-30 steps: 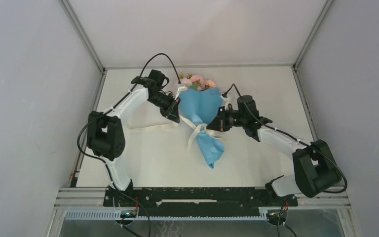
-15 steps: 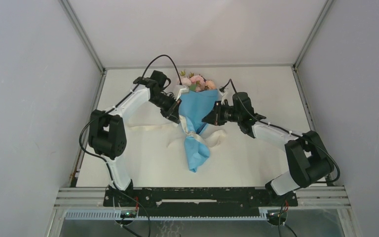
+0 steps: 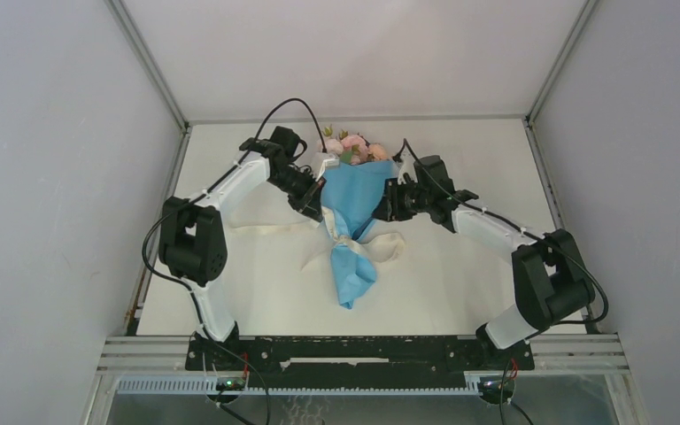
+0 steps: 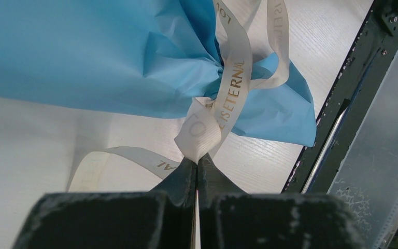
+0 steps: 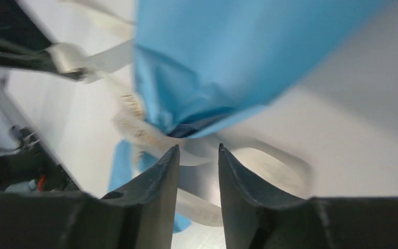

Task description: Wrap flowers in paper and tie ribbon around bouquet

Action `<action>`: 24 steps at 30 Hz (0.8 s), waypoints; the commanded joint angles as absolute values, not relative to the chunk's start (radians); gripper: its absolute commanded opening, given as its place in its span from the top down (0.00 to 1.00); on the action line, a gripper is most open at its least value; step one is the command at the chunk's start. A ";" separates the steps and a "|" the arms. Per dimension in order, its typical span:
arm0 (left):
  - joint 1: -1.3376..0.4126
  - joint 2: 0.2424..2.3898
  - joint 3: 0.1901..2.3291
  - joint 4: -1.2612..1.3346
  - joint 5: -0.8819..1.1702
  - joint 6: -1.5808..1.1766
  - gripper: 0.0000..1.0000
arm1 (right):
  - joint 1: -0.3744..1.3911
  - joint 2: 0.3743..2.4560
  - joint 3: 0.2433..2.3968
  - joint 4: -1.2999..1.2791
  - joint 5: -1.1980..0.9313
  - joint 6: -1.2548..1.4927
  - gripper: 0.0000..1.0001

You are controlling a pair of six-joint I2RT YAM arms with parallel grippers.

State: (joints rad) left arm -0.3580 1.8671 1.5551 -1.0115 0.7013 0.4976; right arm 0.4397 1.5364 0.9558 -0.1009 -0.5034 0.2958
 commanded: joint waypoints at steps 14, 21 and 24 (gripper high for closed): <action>-0.388 1.851 1.593 -1.015 0.770 0.486 0.99 | 0.375 1.673 1.028 -0.443 -0.227 0.255 0.52; -0.391 1.875 1.637 -1.042 0.896 0.430 0.92 | 0.516 1.451 0.964 -0.089 -0.353 0.093 0.49; -0.392 1.866 1.602 -0.972 0.934 0.335 0.90 | 0.566 1.399 0.866 0.196 -0.455 0.150 0.49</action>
State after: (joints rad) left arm -0.3901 1.8767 1.5837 -1.0294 0.8326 0.4473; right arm 0.5011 1.4860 0.9562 -0.2081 -0.3016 0.1547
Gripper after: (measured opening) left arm 0.088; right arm 0.516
